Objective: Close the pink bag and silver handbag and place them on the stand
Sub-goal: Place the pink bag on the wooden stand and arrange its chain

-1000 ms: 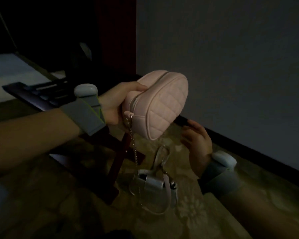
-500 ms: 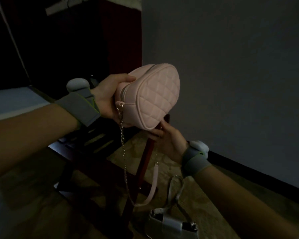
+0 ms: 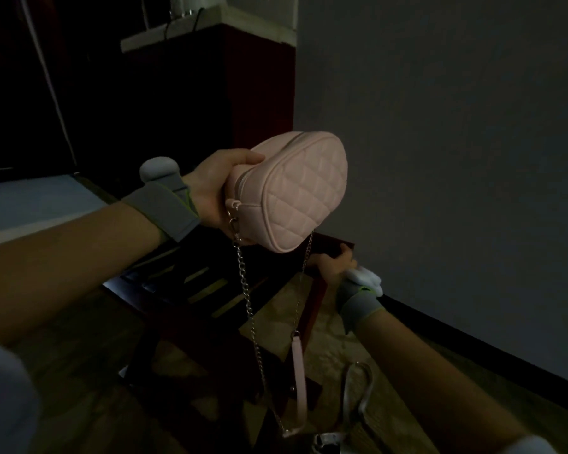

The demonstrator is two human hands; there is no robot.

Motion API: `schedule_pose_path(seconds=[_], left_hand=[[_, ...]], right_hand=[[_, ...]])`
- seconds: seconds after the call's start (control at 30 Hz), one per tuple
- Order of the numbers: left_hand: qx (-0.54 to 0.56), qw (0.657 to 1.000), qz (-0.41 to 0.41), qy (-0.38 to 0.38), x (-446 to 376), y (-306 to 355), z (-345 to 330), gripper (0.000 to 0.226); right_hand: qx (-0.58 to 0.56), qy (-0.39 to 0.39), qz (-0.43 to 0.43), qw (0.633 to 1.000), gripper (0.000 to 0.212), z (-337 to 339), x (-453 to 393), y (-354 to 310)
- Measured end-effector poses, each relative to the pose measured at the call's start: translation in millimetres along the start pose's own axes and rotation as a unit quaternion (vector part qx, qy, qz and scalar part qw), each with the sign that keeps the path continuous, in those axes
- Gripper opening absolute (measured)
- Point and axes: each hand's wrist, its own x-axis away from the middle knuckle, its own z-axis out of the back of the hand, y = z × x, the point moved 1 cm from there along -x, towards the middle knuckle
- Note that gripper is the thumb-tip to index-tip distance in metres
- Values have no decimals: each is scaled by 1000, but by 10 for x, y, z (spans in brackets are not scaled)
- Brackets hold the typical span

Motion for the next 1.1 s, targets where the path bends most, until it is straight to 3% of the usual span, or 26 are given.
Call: schedule_pose_path(seconds=[0.17, 0.27, 0.3, 0.4, 0.43, 0.53, 0.73, 0.87, 0.93, 1.1], left_hand=[[-4, 1000, -3, -22, -45, -72, 185, 29], [-5, 1000, -19, -15, -40, -87, 252, 29], [-2, 1000, -22, -16, -44, -102, 269, 29], [18, 999, -29, -27, -85, -146, 331, 30], [26, 999, -32, -23, -101, -157, 354, 30], [48, 998, -38, -22, -147, -194, 405, 29], [92, 995, -28, -9, -266, -266, 488, 27], [107, 994, -4, 11, -343, -329, 537, 27], [116, 993, 10, 15, -385, -345, 548, 28], [118, 992, 34, 10, -483, -358, 494, 27]], right_hand=[[-173, -164, -3, 971, 82, -122, -8, -62], [-157, -230, 21, 960, 80, -234, 130, -125], [-127, -269, 28, 954, 75, -253, 209, -137], [-64, -398, 1, 915, 28, -322, 386, -46], [-61, -435, -10, 898, 24, -349, 445, 0], [-82, -520, -26, 850, 35, -425, 627, 94], [-93, -593, -59, 798, 49, -391, 672, 127], [-18, -665, -62, 744, 78, -318, 677, 202], [29, -657, -62, 751, 79, -313, 681, 240], [121, -543, -8, 831, 63, -456, 809, 224]])
